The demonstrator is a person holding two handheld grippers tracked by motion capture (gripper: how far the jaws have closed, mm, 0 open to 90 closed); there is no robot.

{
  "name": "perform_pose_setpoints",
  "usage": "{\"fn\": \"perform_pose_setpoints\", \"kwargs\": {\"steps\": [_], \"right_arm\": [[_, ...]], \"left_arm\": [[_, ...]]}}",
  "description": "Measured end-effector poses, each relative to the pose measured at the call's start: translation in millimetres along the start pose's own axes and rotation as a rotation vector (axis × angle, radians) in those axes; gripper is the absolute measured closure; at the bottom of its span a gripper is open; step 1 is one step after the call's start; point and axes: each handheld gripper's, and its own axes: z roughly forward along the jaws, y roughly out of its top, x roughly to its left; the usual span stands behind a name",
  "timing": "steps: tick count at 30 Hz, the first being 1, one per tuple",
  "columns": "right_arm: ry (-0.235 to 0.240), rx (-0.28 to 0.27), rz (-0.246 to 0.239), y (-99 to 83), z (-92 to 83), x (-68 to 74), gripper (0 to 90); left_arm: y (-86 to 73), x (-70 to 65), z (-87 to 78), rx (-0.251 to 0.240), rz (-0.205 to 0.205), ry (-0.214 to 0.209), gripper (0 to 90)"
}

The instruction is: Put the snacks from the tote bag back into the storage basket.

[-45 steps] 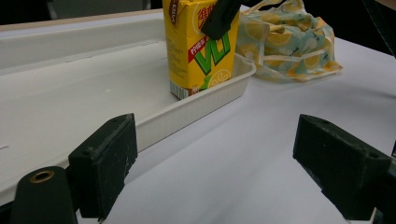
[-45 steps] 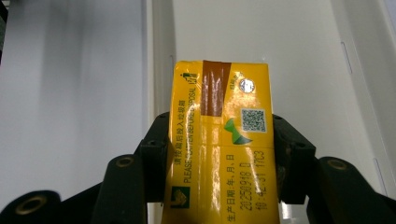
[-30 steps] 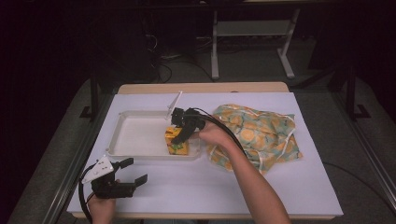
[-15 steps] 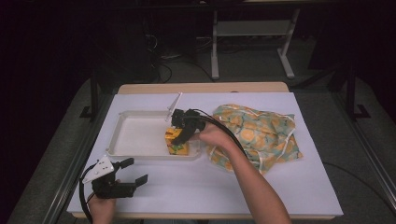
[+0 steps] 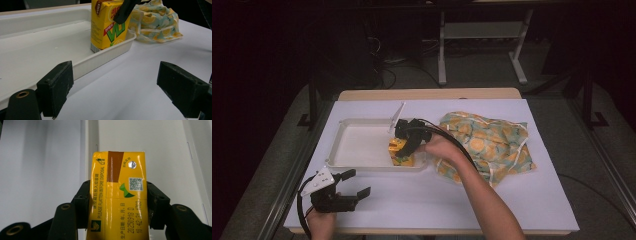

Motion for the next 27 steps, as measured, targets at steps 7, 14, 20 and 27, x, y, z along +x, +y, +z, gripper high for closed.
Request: {"fn": "perform_pose_setpoints", "kwargs": {"steps": [7,14,20,27], "right_arm": [[0.001,0.004,0.004,0.4,-1.0,2.1,46.6],[-0.004,-0.006,0.002,0.9,-2.6,2.6,46.1],[-0.004,-0.013,0.009,0.7,-6.2,3.3,45.2],[-0.018,-0.061,0.02,1.2,-15.4,4.0,41.7]], "left_arm": [[0.1,-0.1,0.2,0.004,0.003,0.0,13.4],[0.0,-0.3,0.3,-0.001,0.0,0.001,13.4],[0.3,-0.4,0.4,0.003,0.003,0.001,13.3],[0.1,-0.6,0.2,0.001,0.0,0.003,13.4]]}}
